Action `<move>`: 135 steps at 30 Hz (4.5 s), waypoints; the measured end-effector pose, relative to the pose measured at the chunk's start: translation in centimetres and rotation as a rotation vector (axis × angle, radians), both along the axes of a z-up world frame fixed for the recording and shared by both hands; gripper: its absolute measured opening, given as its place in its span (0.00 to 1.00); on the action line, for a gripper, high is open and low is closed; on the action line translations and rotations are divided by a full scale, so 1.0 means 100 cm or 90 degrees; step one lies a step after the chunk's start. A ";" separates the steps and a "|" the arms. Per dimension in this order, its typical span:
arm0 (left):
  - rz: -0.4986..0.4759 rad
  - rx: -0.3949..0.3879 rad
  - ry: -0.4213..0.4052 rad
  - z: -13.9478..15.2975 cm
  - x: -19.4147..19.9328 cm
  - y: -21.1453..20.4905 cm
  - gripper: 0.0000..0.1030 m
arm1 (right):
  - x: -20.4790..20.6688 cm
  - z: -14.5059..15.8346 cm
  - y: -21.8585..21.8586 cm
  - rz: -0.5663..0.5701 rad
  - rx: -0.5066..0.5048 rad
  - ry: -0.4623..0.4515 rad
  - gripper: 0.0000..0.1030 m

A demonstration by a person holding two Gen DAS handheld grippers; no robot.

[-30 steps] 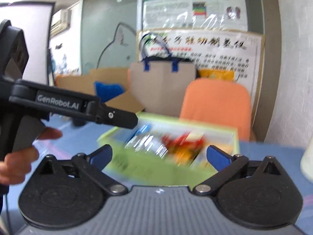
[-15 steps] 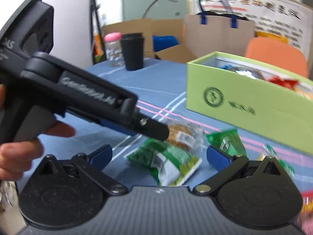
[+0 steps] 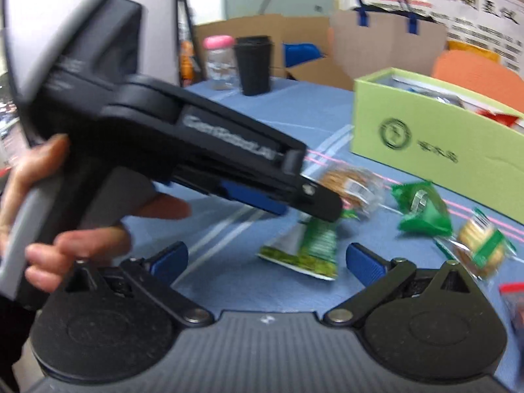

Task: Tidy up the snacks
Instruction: 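Move the left gripper to the green snack bag, then close the left gripper on the green snack bag, then carry the green snack bag into the green box and open the left gripper, then move the left gripper to the round sesame cookie packet and grasp it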

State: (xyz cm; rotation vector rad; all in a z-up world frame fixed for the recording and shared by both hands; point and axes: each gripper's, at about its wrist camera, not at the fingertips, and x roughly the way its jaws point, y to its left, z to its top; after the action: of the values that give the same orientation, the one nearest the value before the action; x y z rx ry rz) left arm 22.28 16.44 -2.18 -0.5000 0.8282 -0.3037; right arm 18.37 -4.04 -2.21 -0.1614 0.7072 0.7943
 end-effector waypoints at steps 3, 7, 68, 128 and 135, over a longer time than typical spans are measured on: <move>0.007 -0.012 0.009 0.000 -0.002 0.004 0.42 | 0.005 -0.005 0.001 -0.046 -0.001 0.004 0.99; 0.010 -0.008 0.006 0.001 -0.005 0.004 0.47 | 0.000 -0.006 -0.005 -0.102 0.048 0.022 0.99; -0.062 0.094 -0.009 0.010 -0.061 -0.117 0.30 | -0.068 -0.006 -0.089 -0.126 0.038 -0.054 0.79; 0.102 0.095 0.002 0.028 0.074 0.003 0.45 | 0.069 0.019 -0.009 0.075 0.008 -0.086 0.91; 0.131 0.055 0.012 0.017 0.047 0.030 0.47 | 0.073 0.005 0.005 0.077 -0.007 -0.008 0.91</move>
State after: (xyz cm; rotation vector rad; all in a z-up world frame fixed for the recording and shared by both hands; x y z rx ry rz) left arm 26.96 19.48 -0.49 -0.5030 0.7967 -0.0733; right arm 25.71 -3.55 -1.70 -0.2203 0.6941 0.9041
